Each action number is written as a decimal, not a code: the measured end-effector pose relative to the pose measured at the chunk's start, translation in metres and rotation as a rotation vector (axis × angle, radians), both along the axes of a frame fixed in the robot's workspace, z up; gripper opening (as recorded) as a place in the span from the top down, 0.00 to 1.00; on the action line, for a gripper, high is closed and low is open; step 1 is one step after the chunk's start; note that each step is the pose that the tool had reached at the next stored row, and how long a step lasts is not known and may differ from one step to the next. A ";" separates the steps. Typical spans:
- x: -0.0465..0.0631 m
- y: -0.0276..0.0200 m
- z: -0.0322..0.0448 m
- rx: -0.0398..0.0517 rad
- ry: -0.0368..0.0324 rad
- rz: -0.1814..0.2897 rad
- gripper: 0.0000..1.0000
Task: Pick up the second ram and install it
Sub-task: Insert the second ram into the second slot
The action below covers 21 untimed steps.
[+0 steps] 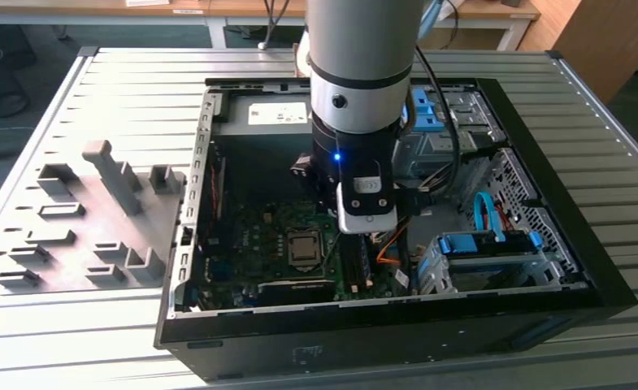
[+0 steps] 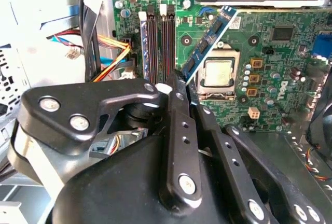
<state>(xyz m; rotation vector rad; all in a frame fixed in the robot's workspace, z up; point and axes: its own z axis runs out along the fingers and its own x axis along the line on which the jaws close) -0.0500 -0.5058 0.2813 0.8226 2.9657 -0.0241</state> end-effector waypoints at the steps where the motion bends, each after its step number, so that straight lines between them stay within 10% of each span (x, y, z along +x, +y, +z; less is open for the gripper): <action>1: 0.000 0.0000 0.0000 0.0042 0.0000 0.011 0.86; 21: 0.000 0.0000 -0.0011 0.0069 0.0011 0.355 0.86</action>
